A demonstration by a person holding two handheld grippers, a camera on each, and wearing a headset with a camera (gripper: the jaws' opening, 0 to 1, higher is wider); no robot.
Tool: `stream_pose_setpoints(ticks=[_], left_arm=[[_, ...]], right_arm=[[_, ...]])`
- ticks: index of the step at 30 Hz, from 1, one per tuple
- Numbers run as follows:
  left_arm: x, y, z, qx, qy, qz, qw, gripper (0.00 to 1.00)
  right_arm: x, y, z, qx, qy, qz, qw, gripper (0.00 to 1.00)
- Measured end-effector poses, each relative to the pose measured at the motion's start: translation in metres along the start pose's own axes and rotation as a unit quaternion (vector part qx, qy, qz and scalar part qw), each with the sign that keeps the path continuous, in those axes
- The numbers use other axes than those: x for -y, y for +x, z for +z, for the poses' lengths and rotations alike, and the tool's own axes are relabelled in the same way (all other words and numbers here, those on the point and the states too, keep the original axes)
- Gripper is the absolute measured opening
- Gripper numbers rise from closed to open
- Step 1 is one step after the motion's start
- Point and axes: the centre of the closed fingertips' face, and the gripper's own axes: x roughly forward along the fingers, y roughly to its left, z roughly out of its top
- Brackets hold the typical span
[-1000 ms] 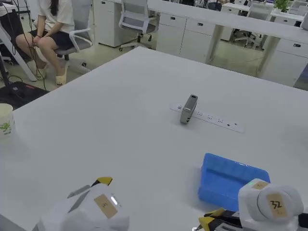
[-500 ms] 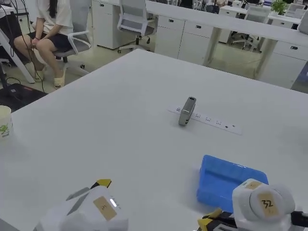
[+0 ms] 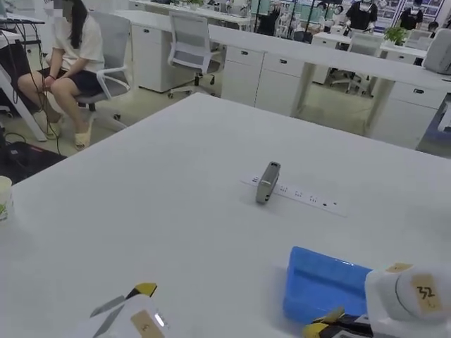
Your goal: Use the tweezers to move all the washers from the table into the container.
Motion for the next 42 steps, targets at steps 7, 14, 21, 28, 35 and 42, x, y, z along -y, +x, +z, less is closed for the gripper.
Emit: stream_pose_setpoints(ticks=[7, 14, 21, 28, 35, 42], left_arm=[[0.001, 0.001, -0.001, -0.003, 0.004, -0.001, 1.0, 0.86], [0.001, 0.001, -0.002, -0.007, 0.009, 0.0, 0.9999, 0.86], [0.001, 0.002, -0.003, -0.011, 0.01, 0.002, 0.9999, 0.86], [0.001, 0.003, -0.004, -0.013, 0.008, 0.001, 0.9999, 0.85], [0.0, 0.003, -0.005, -0.015, 0.011, 0.003, 0.9998, 0.85], [0.001, 0.003, -0.006, -0.016, 0.011, 0.001, 0.9998, 0.84]], right_arm=[[0.017, -0.008, 0.007, 0.0, -0.012, -0.014, 0.9998, 0.01], [0.035, -0.011, 0.019, 0.009, -0.008, -0.026, 0.9996, 0.01], [0.054, -0.006, 0.028, 0.005, -0.012, -0.042, 0.999, 0.01], [0.071, 0.009, 0.029, 0.011, -0.008, -0.052, 0.9985, 0.01], [0.081, 0.01, 0.034, -0.008, -0.006, -0.065, 0.9978, 0.01], [0.094, 0.027, 0.021, -0.03, -0.001, -0.077, 0.9966, 0.01]])
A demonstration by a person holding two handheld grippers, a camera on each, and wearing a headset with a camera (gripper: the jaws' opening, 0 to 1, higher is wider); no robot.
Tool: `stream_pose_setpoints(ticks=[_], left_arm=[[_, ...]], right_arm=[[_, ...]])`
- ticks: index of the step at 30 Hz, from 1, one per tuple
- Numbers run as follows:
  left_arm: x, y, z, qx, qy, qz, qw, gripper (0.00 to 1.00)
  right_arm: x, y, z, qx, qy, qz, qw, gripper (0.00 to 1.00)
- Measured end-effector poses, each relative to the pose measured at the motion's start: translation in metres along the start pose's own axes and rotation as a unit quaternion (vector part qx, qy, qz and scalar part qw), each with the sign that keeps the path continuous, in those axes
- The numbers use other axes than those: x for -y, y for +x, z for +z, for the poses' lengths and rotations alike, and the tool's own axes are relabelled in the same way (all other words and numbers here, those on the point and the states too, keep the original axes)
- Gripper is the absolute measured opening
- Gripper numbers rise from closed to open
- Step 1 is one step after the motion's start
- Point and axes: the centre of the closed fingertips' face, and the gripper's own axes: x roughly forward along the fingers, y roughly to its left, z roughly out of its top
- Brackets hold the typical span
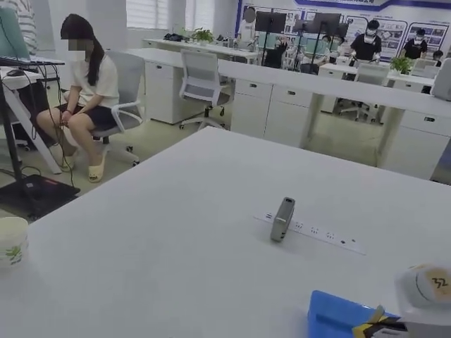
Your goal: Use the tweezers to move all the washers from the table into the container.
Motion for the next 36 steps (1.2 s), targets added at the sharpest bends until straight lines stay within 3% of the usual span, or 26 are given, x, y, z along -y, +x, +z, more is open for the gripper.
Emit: stream_pose_setpoints(ticks=[16, 21, 30, 36], left_arm=[[0.001, 0.001, -0.002, -0.007, 0.002, -0.004, 1.0, 0.83], [0.001, 0.001, -0.003, -0.009, 0.002, -0.004, 0.9999, 0.83], [0.001, 0.001, -0.003, -0.009, 0.002, -0.003, 1.0, 0.82], [0.001, 0.001, -0.003, -0.009, 0.003, -0.003, 1.0, 0.82]], right_arm=[[0.001, 0.026, -0.017, -0.023, 0.01, 0.0, 0.9997, 0.02], [0.005, 0.025, -0.022, -0.028, 0.001, -0.012, 0.9995, 0.02], [0.004, 0.024, -0.024, -0.026, -0.001, -0.011, 0.9996, 0.03], [0.007, 0.009, -0.022, -0.012, 0.02, -0.006, 0.9997, 0.03]])
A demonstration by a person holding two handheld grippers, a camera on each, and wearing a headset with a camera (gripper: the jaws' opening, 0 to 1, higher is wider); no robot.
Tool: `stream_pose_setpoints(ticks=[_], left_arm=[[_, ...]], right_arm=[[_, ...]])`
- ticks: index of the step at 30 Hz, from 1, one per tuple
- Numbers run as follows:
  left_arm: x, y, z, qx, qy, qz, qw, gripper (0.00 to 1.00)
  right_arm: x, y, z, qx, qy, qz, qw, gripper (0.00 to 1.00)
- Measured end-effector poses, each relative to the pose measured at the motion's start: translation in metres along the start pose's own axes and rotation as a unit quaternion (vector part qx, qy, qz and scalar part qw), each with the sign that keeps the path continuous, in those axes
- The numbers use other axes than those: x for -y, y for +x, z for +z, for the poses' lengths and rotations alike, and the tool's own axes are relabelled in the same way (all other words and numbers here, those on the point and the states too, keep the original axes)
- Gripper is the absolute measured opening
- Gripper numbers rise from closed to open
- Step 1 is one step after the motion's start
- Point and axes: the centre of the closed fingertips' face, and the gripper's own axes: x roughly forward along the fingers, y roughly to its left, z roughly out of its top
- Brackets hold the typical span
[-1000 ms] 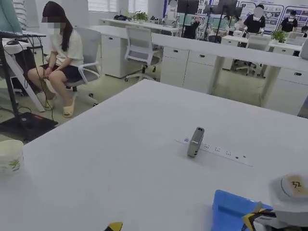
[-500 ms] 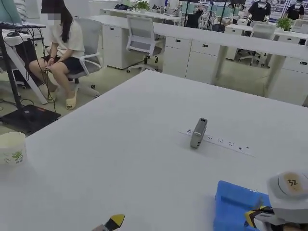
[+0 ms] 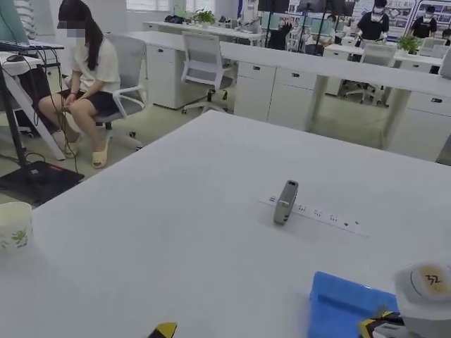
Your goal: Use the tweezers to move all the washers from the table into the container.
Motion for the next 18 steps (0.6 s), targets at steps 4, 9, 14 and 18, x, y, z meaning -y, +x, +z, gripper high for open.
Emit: stream_pose_setpoints(ticks=[4, 9, 14, 18], left_arm=[[-0.001, 0.0, 0.001, 0.003, -0.001, 0.002, 1.0, 0.83], [-0.001, -0.001, 0.003, 0.008, 0.002, 0.004, 1.0, 0.84], [-0.001, -0.002, 0.003, 0.009, 0.005, 0.005, 0.9999, 0.84], [-0.001, -0.002, 0.004, 0.011, 0.005, 0.006, 0.9999, 0.84]], right_arm=[[-0.002, -0.023, 0.012, 0.029, 0.011, 0.01, 0.9995, 0.03], [-0.016, -0.052, 0.021, 0.063, 0.017, 0.026, 0.9975, 0.03], [-0.03, -0.069, 0.022, 0.08, -0.002, 0.046, 0.9957, 0.03], [-0.047, -0.078, 0.011, 0.08, -0.029, 0.06, 0.9946, 0.03]])
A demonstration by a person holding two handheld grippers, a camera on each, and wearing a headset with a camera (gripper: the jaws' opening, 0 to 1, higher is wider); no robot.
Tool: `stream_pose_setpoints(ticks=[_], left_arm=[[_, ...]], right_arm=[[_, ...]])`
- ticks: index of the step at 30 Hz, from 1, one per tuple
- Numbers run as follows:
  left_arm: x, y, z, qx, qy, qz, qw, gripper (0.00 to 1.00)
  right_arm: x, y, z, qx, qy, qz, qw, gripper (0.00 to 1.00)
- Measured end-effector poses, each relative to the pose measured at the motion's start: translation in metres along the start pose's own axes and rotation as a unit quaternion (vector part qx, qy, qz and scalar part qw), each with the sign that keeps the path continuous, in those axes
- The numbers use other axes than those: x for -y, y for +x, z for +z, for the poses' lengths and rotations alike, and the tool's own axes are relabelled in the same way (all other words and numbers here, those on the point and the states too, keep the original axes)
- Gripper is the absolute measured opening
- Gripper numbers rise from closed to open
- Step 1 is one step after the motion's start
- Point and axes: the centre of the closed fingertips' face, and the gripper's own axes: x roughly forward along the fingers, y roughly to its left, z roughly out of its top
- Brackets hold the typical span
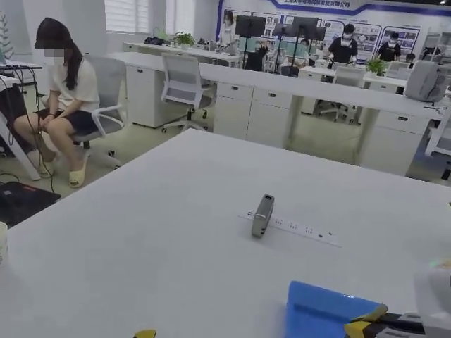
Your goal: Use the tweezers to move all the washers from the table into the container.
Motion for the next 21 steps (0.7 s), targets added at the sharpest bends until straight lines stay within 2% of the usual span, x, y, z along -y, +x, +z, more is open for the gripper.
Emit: stream_pose_setpoints(ticks=[4, 9, 17, 21], left_arm=[[0.0, 0.0, 0.0, 0.001, 0.003, 0.002, 1.0, 0.84], [0.0, -0.001, 0.001, 0.004, 0.002, 0.001, 1.0, 0.84], [0.0, -0.001, 0.002, 0.005, 0.004, 0.003, 1.0, 0.84], [0.0, -0.001, 0.002, 0.005, 0.005, 0.002, 1.0, 0.84]], right_arm=[[-0.022, -0.004, -0.015, -0.004, -0.003, 0.021, 0.9998, 0.03], [-0.04, -0.004, -0.035, -0.024, -0.007, 0.033, 0.9992, 0.03], [-0.057, 0.0, -0.062, -0.048, 0.007, 0.044, 0.9979, 0.03], [-0.058, 0.007, -0.071, -0.063, 0.007, 0.043, 0.9971, 0.03]])
